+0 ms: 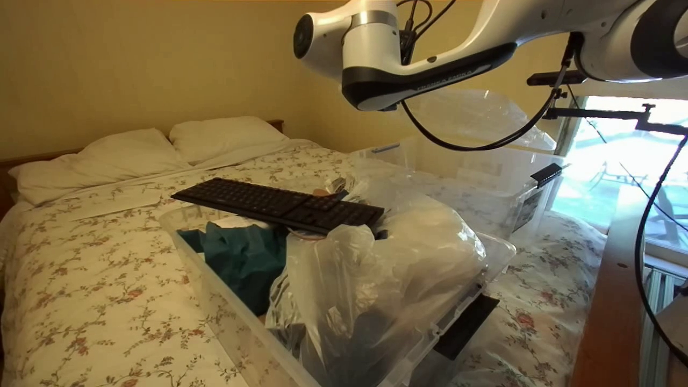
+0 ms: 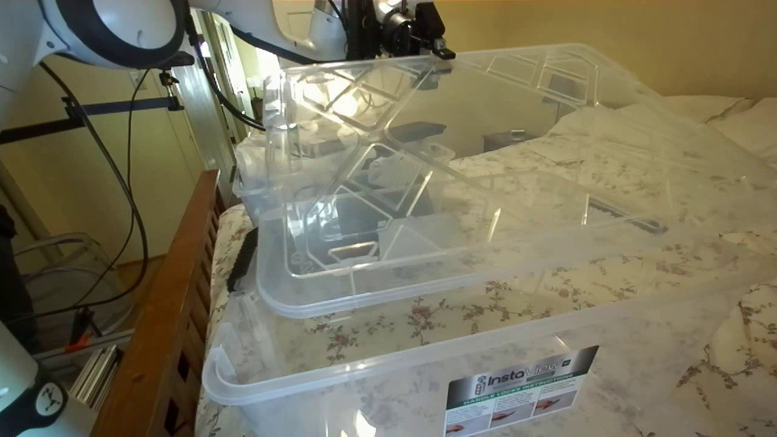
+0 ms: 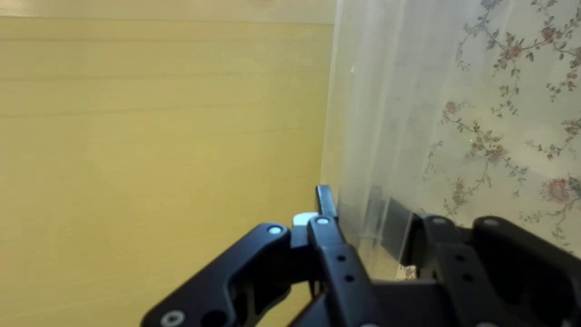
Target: Put the lid on the storage box
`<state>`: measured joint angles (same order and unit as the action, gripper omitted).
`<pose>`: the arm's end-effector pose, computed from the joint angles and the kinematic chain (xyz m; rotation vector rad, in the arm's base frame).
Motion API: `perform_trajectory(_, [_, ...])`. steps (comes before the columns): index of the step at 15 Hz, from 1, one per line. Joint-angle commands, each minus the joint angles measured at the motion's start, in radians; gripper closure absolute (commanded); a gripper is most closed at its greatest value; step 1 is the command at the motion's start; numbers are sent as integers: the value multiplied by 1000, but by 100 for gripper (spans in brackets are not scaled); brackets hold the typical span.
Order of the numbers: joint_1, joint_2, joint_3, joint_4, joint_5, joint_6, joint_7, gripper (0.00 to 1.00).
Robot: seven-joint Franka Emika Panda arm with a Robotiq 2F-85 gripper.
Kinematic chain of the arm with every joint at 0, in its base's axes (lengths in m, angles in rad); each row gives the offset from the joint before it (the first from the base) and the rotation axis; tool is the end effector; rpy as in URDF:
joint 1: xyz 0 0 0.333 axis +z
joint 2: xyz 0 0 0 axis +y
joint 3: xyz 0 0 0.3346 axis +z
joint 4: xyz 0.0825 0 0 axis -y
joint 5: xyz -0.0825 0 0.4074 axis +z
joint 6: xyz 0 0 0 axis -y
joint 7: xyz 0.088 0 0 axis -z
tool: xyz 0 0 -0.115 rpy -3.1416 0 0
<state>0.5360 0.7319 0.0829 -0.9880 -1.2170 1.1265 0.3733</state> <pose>0.6768 0.2893 0.4885 1.8688 0.0284 0.0931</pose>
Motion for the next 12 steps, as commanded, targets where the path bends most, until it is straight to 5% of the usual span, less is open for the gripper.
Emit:
perform_trajectory(1, [-12,-136,11,-238,4,20,66,94])
perform_trajectory(12, [-65,-350,139,-593,148,127,214,94])
